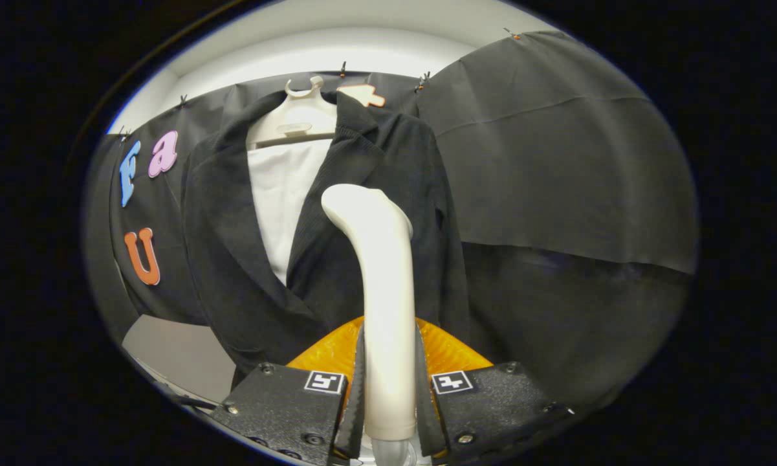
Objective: Iron the clothes twice with a garment steamer, once on the left side and once on the right side.
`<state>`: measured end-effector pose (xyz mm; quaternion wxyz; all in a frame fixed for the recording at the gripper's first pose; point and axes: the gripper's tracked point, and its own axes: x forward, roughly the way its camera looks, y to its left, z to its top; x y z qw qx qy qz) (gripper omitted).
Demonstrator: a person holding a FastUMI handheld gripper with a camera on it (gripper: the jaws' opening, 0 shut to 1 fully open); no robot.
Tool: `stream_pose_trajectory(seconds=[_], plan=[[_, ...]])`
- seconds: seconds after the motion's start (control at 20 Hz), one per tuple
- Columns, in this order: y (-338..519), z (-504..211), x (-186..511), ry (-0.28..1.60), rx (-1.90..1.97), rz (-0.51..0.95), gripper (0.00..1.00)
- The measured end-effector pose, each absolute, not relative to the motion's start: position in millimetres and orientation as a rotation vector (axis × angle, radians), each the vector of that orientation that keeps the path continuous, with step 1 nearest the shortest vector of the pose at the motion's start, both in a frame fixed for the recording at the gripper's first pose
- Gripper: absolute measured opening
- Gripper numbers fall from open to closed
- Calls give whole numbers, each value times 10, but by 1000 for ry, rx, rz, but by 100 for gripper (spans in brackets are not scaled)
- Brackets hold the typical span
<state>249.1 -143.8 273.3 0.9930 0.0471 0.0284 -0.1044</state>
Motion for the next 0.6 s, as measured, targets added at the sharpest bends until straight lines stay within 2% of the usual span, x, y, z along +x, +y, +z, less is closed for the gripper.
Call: stream_pose_trajectory(seconds=[0.6], plan=[[-1209,2105,2494,155,51,-216,36]])
